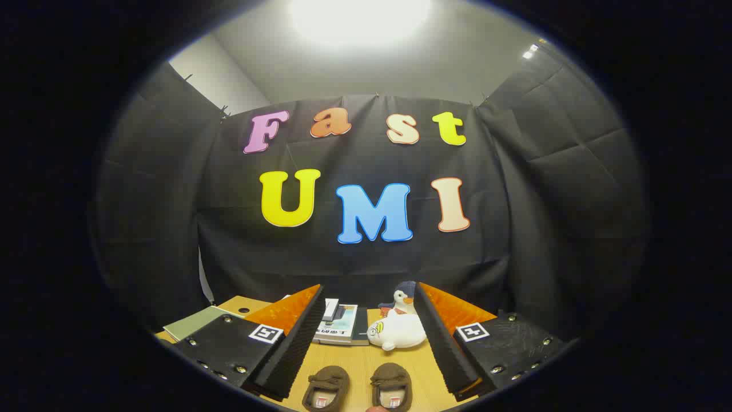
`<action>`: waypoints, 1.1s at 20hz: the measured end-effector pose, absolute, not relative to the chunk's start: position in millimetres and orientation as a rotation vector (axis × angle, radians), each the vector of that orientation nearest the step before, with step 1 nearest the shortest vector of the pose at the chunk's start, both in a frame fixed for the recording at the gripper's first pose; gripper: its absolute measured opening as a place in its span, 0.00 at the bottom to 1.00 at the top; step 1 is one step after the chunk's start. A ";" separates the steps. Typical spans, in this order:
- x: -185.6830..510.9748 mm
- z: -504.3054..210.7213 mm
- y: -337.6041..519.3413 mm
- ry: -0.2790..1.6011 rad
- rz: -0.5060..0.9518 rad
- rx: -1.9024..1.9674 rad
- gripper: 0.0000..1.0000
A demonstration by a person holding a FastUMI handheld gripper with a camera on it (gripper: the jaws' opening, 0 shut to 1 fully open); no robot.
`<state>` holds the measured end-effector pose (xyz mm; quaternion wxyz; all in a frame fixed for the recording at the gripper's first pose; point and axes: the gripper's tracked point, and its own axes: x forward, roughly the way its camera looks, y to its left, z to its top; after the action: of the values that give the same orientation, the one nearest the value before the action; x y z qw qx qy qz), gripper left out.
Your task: Open the storage box then place both shoes into the box .Put the left shoe in first, then the right shoe, with the right side of both shoes facing outward in a uniform manner.
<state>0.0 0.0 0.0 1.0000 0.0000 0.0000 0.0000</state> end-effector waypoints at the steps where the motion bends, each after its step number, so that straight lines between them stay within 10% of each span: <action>1: -0.7 -2.2 0.0 0.008 0.004 0.000 0.94; 22: -3.0 20.5 16.8 -0.042 0.043 -0.041 0.95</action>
<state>-3.0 16.8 20.5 0.9993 -0.0205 -0.0212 0.0214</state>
